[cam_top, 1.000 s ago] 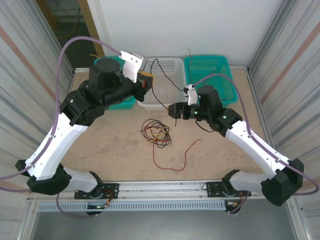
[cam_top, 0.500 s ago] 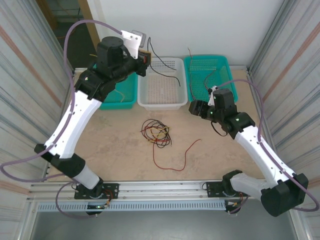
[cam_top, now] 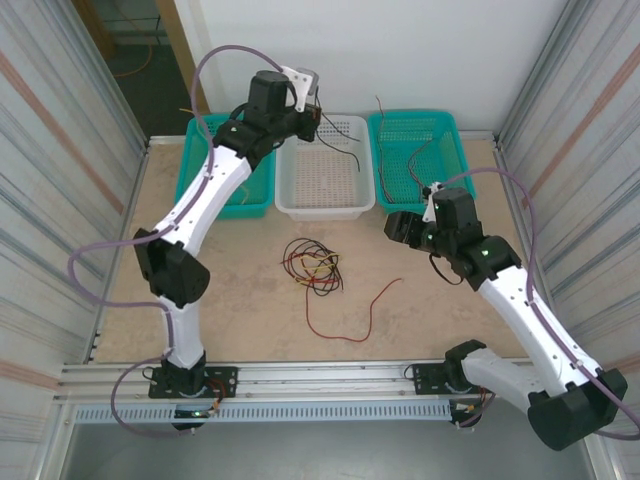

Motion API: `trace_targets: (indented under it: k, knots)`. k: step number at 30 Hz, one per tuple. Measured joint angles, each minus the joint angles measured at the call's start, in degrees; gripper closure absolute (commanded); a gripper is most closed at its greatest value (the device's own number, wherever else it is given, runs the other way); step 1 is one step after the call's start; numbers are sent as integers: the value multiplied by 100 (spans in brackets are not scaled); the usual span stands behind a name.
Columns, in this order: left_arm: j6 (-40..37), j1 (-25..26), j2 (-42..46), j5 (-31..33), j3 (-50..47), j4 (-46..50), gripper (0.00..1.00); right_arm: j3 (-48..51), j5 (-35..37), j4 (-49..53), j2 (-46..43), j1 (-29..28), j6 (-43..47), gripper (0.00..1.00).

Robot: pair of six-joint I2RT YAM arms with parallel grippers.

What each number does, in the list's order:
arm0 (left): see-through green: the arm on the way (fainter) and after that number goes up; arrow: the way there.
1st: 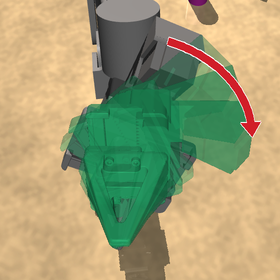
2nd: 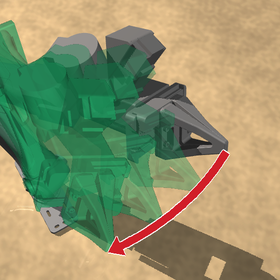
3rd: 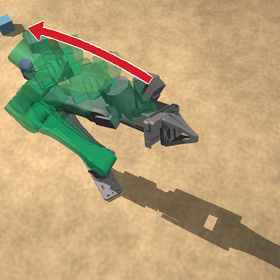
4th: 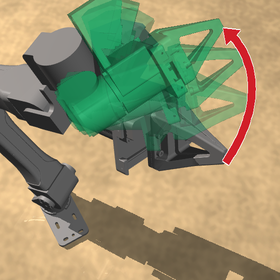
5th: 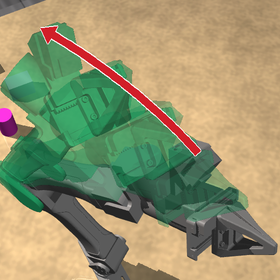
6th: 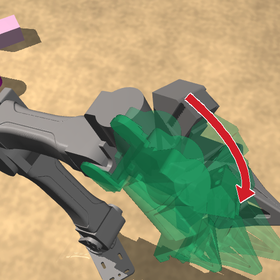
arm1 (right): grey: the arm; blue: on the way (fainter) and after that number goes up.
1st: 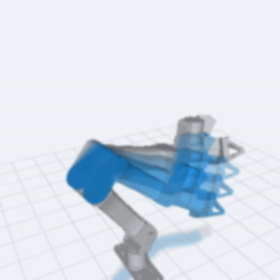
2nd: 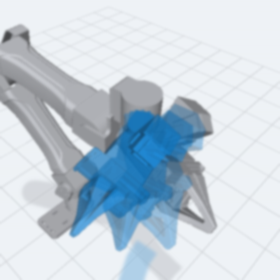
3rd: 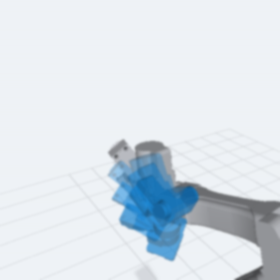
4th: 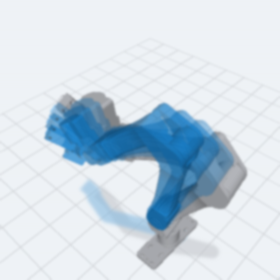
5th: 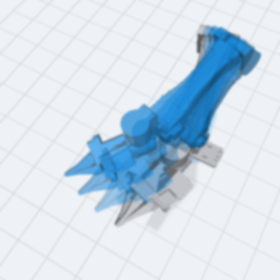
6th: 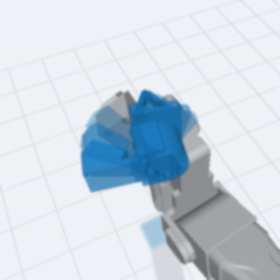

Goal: Untangle the cables

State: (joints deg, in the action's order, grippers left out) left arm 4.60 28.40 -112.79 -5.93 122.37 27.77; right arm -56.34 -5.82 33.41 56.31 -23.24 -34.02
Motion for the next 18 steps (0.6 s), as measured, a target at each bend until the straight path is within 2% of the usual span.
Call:
trace_targets:
  k: [3, 4, 6, 8, 11, 18]
  knots:
    - [-20, -22, -247, -4, 0, -79, 100, 0, -4, 9, -13, 0, 15, 36]
    - [-33, -22, -330, -2, 0, -92, 89, 0, -7, 11, -11, 0, 15, 36]
    - [-61, -22, -483, 0, 0, -96, 55, 0, -17, 11, -11, 0, 15, 36]
    - [-59, -22, -627, 31, -15, -55, 41, 0, -20, 11, -11, 0, 15, 36]
    - [-59, -22, -789, 70, -131, -7, 37, 0, -28, 11, -11, 0, 15, 36]
    - [-76, -15, -763, 155, -621, 245, 44, 2, -120, 9, -11, -7, 15, 36]
